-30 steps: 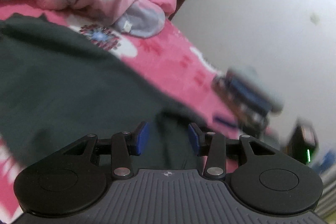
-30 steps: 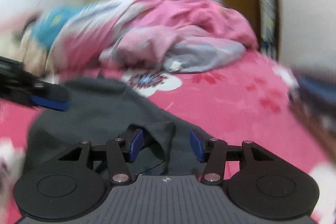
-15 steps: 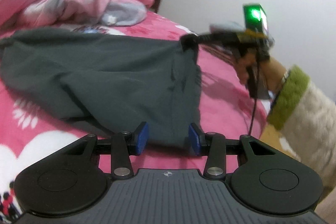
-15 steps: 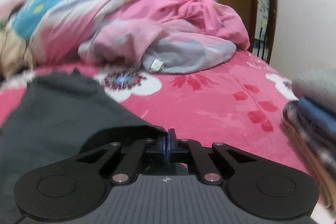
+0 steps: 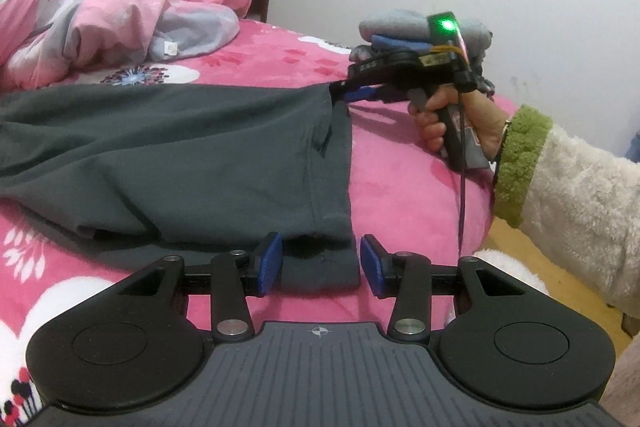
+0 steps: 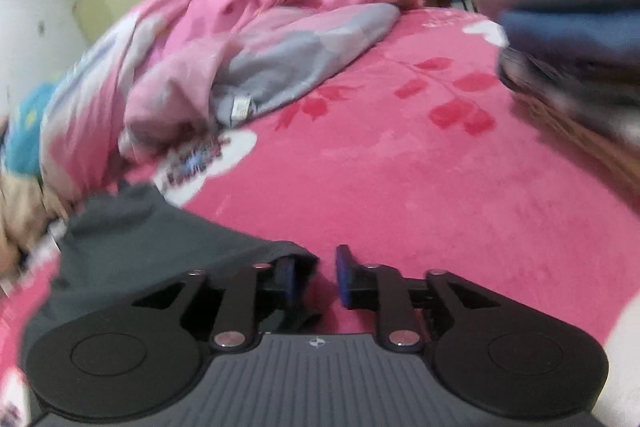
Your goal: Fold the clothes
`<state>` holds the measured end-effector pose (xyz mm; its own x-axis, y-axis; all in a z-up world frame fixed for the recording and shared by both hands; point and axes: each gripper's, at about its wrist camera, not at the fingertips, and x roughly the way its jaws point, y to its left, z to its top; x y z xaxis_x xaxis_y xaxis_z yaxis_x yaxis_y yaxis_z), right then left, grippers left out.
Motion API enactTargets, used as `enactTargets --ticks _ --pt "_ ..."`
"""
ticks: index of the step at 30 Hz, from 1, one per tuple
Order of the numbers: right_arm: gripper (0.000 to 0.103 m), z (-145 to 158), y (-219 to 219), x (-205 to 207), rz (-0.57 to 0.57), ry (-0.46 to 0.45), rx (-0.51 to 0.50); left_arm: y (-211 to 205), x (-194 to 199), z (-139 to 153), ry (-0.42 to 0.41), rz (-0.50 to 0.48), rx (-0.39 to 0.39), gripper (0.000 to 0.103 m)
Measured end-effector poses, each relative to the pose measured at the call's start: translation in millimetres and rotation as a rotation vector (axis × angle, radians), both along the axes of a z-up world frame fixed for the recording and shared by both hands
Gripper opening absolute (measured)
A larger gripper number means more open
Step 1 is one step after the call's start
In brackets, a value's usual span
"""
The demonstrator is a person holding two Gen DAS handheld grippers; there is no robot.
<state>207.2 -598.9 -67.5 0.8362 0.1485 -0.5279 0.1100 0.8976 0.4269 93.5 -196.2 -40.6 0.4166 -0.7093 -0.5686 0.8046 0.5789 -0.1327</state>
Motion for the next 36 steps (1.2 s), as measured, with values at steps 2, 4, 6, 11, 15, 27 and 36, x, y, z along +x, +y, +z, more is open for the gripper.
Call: enactTargets --ticks 2,4,6,11,15,27,36 --pt "0.049 0 -10 -7 -0.034 -0.012 0.042 -1 2 1 -0.01 0.002 -0.003 0.043" --pt "0.055 3 -16 -16 -0.062 -0.011 0.043 -5 6 2 -0.035 0.002 -0.001 0.043" --pt "0.055 5 -22 -27 -0.107 -0.011 0.048 -13 9 1 -0.069 -0.005 0.014 0.043" --pt "0.055 19 -28 -53 -0.156 -0.08 0.121 -37 13 -9 -0.14 -0.057 0.099 0.044" --pt "0.055 28 -15 -58 -0.112 -0.108 0.137 -41 14 -14 -0.134 -0.073 0.111 0.026" --pt "0.055 35 16 -59 -0.051 -0.109 0.145 -27 16 -15 0.036 -0.025 0.022 0.0" --pt "0.054 24 66 -24 0.072 -0.029 -0.053 -16 18 -19 0.189 0.015 -0.061 0.013"
